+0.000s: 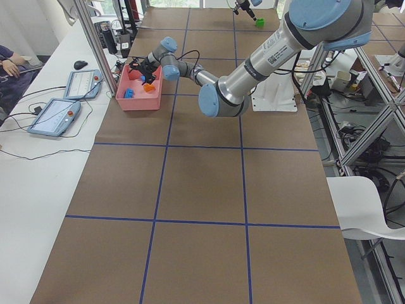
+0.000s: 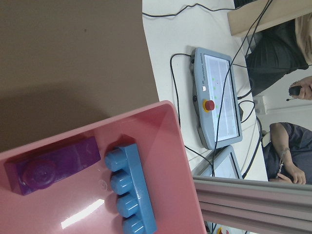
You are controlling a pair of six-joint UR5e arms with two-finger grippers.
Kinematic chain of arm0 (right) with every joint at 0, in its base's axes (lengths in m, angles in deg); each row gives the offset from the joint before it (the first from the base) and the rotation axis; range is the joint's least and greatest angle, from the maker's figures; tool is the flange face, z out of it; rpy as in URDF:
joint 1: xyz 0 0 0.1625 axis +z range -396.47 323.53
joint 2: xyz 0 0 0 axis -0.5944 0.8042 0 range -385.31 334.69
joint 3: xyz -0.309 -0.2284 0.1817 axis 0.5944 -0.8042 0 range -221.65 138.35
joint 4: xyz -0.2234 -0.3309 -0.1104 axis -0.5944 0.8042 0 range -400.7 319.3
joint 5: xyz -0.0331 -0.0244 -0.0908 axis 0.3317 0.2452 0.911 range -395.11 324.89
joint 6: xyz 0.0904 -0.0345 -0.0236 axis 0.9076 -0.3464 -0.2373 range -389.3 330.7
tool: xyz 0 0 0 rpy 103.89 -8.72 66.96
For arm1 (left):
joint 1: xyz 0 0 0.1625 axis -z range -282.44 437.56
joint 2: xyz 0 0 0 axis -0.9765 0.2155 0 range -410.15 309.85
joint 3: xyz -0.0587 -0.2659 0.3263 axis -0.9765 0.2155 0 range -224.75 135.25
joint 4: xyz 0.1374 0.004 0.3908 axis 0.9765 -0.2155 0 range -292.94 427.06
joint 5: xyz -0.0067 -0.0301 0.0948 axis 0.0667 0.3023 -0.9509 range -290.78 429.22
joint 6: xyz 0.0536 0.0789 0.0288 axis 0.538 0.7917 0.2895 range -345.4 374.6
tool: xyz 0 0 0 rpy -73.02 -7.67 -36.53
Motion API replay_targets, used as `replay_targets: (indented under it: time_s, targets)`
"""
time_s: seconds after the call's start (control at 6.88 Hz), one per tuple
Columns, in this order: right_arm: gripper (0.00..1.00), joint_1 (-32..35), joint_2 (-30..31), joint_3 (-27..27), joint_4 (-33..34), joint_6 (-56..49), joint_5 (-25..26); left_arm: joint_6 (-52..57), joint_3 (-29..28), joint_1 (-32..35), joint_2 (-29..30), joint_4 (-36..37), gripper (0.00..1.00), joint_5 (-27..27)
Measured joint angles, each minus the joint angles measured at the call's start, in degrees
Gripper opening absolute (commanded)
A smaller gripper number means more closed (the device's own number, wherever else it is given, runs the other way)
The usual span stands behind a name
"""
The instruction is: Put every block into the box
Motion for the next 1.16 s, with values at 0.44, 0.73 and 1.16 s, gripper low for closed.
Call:
replay_targets:
  time_s: [0.44,0.73,1.16]
  targets:
    - [0.98,-5.25,2.02,-5.27,-13.96,8.58,2.13,0.03,0.98,-0.06,-0.19,0.35,1.0,0.03]
    - [0.98,-7.57,2.14,-5.63,-15.16,10.74,2.32,0.01,1.86,-0.66,-0.3,0.87,1.0,0.03]
    - [0.9,-11.89,2.16,-5.66,-18.08,16.38,2.36,-0.05,3.08,-1.03,-0.34,1.69,1.0,0.03]
